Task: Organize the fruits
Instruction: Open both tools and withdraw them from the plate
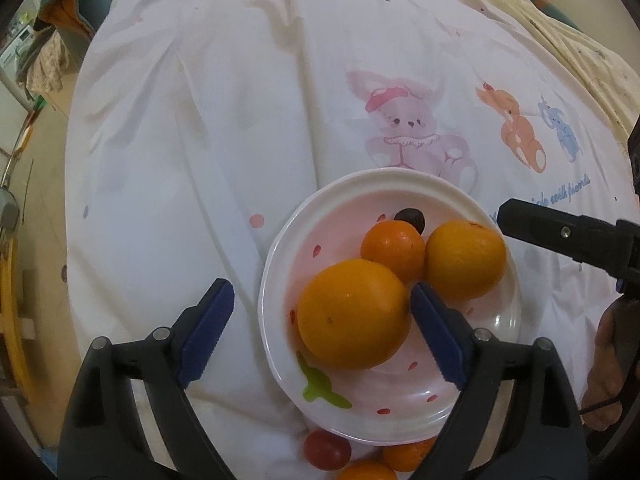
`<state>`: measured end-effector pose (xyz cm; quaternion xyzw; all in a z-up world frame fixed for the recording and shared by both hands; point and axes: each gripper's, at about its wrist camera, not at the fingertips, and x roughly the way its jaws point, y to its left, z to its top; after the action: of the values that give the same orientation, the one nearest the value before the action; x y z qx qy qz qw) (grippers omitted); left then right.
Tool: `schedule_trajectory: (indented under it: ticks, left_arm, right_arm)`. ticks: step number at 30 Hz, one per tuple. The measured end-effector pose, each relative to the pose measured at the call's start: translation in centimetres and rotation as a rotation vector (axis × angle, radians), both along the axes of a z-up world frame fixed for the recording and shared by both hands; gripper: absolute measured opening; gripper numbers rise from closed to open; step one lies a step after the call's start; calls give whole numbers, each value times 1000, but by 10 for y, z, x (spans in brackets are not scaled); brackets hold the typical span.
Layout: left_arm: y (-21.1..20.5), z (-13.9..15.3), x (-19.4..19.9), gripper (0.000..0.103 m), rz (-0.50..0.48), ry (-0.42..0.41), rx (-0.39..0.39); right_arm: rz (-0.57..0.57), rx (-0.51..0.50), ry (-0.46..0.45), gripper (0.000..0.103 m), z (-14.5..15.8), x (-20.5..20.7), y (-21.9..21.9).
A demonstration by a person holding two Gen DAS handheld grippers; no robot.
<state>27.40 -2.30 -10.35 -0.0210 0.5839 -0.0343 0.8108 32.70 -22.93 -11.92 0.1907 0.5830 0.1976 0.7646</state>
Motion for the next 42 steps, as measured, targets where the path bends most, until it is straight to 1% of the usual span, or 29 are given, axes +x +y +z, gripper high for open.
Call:
schedule_trajectory:
  ticks: [3,10,14,17,21,26,29,34,36,38,42]
  left_arm:
    - [3,6,-1,88,6,-21,3]
    - [13,21,-8,88,55,-58,-15]
    - [20,34,-18,88,84,-81,-37]
    - [23,46,-29,88,80,-97,-37]
    - [27,57,-48,88,71,-107,-16]
    - [35,54,-77,88,83,-70,-34]
    - [37,53,-88,88,82,-55,-39]
    - [39,55,-106,88,75,-68,-16]
    - [40,53,-113,88,82,-62,-23]
    - [39,50,-120,88,86,-48,-42]
    - [32,40,-135,88,72,-19,-48]
  right_arm:
    - [0,-5,-8,83,3,-1,-2]
    - [-21,-2,-29,83,17,-10,-11]
    - [-11,-13,-56,83,34,-24,-17]
    - [-4,-16,-81,83,48,-37,-21]
    - [-2,-12,-79,83,50,-61,-24]
    - [-4,-37,-67,83,47,-94,-24]
    - [-21,-29,-56,83,47,-110,-26]
    - [-47,-14,-50,83,47,-132,-30]
    - [-56,-12,-46,83,46,-140,-30]
    - [-67,-8,-33,83,43,-147,-30]
    - [-78,4,16,83,31,-157,-28]
